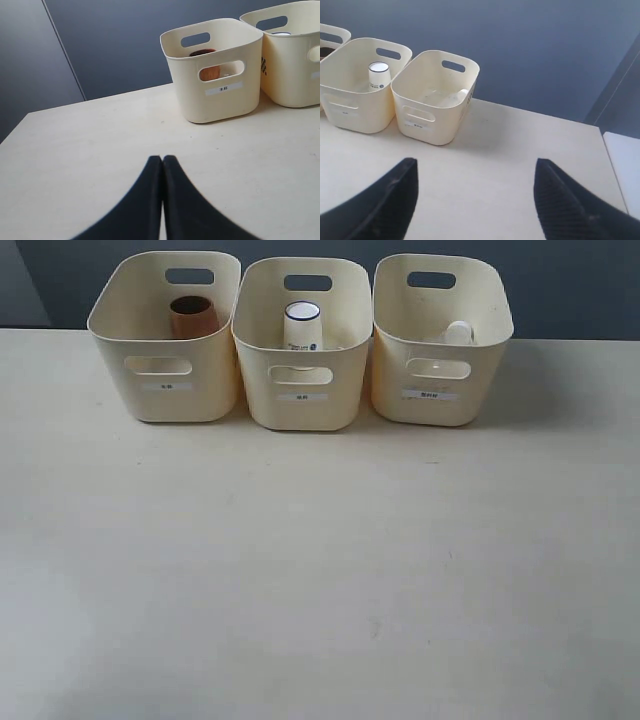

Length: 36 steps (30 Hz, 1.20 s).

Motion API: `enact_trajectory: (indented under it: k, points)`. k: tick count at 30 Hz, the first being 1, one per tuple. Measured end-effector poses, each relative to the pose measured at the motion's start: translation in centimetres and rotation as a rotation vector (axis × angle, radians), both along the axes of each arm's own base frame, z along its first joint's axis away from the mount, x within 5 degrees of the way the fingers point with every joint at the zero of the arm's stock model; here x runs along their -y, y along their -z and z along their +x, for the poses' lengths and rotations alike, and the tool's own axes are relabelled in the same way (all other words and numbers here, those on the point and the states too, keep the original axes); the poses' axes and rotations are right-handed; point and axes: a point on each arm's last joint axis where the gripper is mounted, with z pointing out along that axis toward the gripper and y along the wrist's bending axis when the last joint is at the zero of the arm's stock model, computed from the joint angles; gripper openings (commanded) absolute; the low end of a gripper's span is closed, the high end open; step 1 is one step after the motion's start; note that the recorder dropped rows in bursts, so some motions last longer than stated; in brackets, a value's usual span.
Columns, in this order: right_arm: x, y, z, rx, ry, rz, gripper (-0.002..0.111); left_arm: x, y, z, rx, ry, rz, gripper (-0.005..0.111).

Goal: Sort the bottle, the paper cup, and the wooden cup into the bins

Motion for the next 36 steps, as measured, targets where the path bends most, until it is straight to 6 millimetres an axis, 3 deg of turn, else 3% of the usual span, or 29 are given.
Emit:
enact_trajectory:
  k: [6,13,25,36]
  points:
    - [0.4,4.6,-0.8,-0.005,0.017,0.096,0.064,0.0,0.0,0.0,0.0,0.0,0.0,0.0]
    - [-0.9,9.6,-0.7,-0.071,-0.049,0.217,0.064,0.0,0.0,0.0,0.0,0.0,0.0,0.0]
    - [-2.6,12.9,-0.6,-0.218,-0.12,0.319,0.064,0.0,0.0,0.0,0.0,0.0,0.0,0.0]
    - [-3.0,13.0,-0.8,-0.247,-0.148,0.371,0.064,0.0,0.0,0.0,0.0,0.0,0.0,0.0]
